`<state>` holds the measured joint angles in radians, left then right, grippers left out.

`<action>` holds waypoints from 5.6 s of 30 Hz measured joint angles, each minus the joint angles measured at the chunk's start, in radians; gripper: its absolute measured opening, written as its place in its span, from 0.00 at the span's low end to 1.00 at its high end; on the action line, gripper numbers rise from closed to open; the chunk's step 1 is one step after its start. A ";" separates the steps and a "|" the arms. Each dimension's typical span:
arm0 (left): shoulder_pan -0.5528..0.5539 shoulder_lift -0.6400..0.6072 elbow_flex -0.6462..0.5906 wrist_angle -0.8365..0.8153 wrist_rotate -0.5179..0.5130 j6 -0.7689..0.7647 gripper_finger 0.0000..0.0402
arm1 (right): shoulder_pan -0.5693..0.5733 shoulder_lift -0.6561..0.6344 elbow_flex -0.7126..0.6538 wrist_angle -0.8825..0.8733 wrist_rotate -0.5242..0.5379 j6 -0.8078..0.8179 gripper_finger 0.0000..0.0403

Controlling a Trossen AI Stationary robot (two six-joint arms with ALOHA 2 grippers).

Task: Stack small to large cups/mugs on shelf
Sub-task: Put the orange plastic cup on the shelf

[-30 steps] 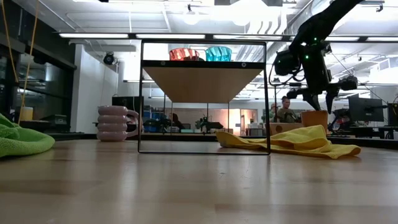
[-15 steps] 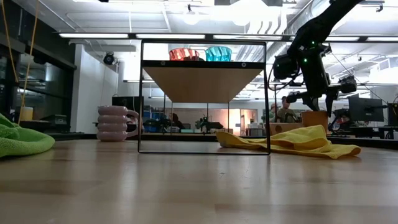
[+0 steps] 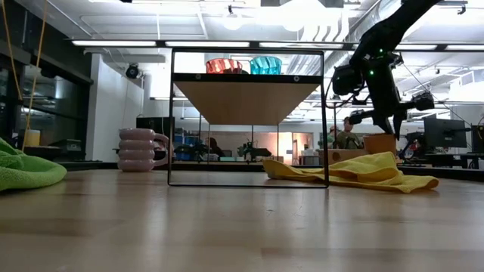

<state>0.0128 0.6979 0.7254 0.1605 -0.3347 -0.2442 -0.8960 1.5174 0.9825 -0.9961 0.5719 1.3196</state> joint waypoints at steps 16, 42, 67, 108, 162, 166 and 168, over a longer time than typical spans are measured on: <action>0.000 0.000 0.000 0.003 0.000 -0.001 0.43 | 0.013 -0.386 -0.001 -0.080 0.142 -0.143 0.00; 0.000 0.031 0.000 0.064 0.038 -0.048 0.43 | 0.465 -0.956 0.000 0.491 -0.644 -0.891 0.00; 0.000 0.079 0.003 0.077 0.055 -0.038 0.43 | 0.567 -0.729 0.087 0.659 -0.639 -0.928 0.00; 0.000 0.078 0.003 0.076 0.052 -0.051 0.43 | 0.513 0.197 0.806 -0.099 -0.307 -0.620 0.00; 0.000 0.078 0.003 0.076 0.053 -0.050 0.43 | 0.503 0.203 0.802 -0.014 -0.320 -0.576 0.21; 0.000 0.078 0.003 0.076 0.053 -0.050 0.43 | 0.503 0.204 0.802 -0.016 -0.320 -0.578 0.21; 0.000 0.078 0.003 0.076 0.053 -0.050 0.43 | 0.503 0.205 0.802 -0.019 -0.311 -0.577 0.21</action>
<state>0.0128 0.7761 0.7280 0.2367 -0.2821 -0.2939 -0.3931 1.7222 1.7847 -1.0156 0.2604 0.7423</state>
